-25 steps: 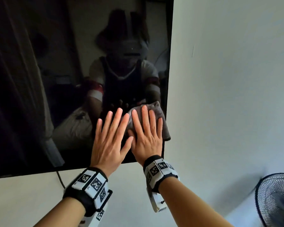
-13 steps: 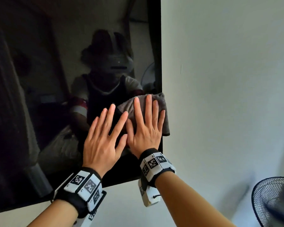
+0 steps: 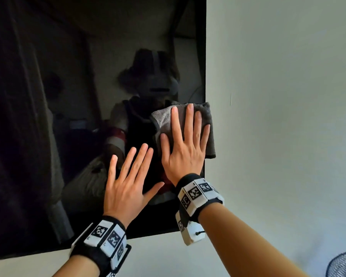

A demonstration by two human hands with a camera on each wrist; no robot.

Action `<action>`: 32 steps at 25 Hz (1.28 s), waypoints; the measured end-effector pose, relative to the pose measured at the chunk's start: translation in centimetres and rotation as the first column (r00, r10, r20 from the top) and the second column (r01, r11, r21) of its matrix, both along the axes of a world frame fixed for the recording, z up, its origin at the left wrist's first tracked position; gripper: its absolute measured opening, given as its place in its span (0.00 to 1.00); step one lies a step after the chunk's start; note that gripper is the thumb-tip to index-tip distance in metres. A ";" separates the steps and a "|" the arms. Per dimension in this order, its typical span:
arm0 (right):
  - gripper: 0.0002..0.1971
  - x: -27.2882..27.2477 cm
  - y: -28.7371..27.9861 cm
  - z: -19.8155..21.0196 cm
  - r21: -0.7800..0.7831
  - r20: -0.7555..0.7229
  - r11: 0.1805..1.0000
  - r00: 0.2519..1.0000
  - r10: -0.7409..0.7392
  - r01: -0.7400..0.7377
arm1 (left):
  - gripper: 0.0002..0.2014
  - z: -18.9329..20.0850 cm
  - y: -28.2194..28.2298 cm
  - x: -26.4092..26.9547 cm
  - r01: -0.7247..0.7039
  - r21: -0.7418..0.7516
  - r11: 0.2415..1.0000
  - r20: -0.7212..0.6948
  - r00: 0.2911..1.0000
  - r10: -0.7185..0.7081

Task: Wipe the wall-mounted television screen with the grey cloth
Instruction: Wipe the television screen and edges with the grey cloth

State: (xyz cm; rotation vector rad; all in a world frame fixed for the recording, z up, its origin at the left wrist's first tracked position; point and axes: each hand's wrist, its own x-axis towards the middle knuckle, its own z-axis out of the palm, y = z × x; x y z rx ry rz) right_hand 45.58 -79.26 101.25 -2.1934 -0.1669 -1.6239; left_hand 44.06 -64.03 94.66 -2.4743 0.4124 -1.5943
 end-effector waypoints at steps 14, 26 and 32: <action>0.31 0.7 0.6 7.2 0.050 0.096 0.999 0.995 -0.025 0.020 | 0.41 -0.5 0.0 0.4 0.030 -0.002 1.000 -0.004 1.000 -0.030; 0.31 1.5 1.8 13.2 0.106 0.125 0.992 0.989 -0.082 0.069 | 0.39 0.5 -0.2 0.2 0.111 -0.039 0.993 -0.018 0.994 -0.112; 0.32 1.7 2.2 17.3 0.137 0.165 0.988 0.982 -0.095 0.072 | 0.42 3.4 0.3 0.1 0.129 -0.011 0.992 0.025 0.991 -0.129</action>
